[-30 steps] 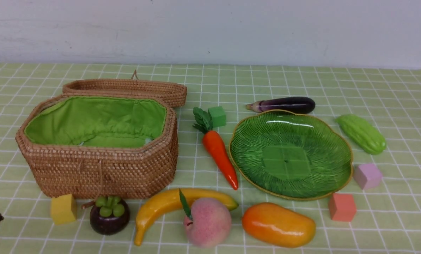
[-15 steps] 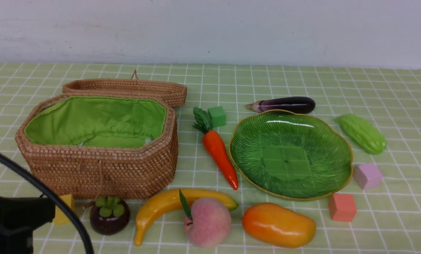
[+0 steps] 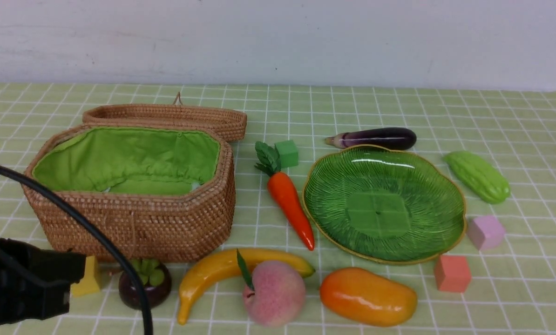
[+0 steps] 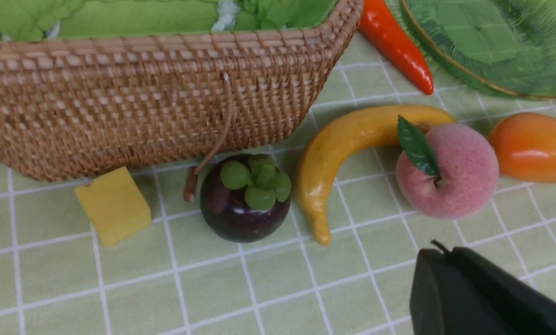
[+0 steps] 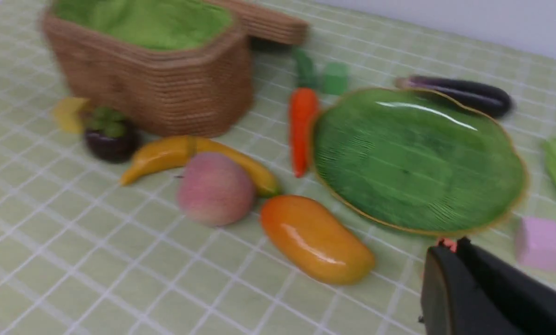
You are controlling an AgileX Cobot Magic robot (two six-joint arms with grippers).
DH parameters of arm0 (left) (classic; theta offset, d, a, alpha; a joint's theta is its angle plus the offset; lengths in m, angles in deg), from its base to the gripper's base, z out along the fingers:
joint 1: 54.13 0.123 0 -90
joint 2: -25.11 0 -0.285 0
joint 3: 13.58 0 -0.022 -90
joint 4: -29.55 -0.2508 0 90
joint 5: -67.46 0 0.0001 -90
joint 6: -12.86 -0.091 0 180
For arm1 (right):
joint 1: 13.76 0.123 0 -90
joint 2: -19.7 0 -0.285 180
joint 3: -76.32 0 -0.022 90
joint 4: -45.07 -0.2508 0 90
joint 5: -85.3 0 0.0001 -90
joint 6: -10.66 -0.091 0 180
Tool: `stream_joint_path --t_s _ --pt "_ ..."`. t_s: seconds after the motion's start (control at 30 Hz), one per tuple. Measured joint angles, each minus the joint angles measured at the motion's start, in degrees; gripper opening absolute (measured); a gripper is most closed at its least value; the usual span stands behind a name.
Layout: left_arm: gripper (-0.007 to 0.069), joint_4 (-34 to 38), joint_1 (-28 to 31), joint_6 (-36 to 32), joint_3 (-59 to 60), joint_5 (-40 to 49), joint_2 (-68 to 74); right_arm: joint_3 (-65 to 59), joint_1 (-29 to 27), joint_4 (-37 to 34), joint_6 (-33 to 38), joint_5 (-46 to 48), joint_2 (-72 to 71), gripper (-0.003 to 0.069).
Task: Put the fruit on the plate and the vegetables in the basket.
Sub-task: Grab a mangosteen with your left arm and put it on the plate on the right
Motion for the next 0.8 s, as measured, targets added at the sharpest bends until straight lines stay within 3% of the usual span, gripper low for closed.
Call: stream_joint_path --t_s 0.33,0.5,0.57,0.63,0.67,0.73,0.8 --pt "0.0054 0.0 -0.5 -2.9 0.0 -0.8 4.2 4.3 8.3 -1.0 2.3 6.1 7.1 0.0017" --pt "0.0125 -2.6 -7.3 -3.3 0.5 -2.2 8.2 4.4 8.8 -0.6 2.5 6.3 6.5 0.0017" --pt "0.019 -7.3 -12.0 -2.5 1.5 -4.4 12.0 4.4 8.8 -0.3 2.5 6.4 6.0 0.0017" --pt "0.0229 -9.7 -12.8 -0.8 1.5 -5.5 13.7 4.4 8.8 -0.3 2.5 6.5 5.7 0.0018" --pt "0.0294 -13.3 -13.5 2.7 1.7 -7.4 16.7 4.4 8.8 -0.3 2.5 7.1 5.6 0.0021" --pt "0.0332 -15.4 -13.5 5.8 1.7 -8.8 18.6 4.4 8.8 -0.3 2.5 7.4 5.6 0.0022" --pt "0.0425 -20.3 -13.7 12.0 1.7 -11.0 21.9 4.4 8.8 -0.2 2.5 7.8 5.6 0.0023"
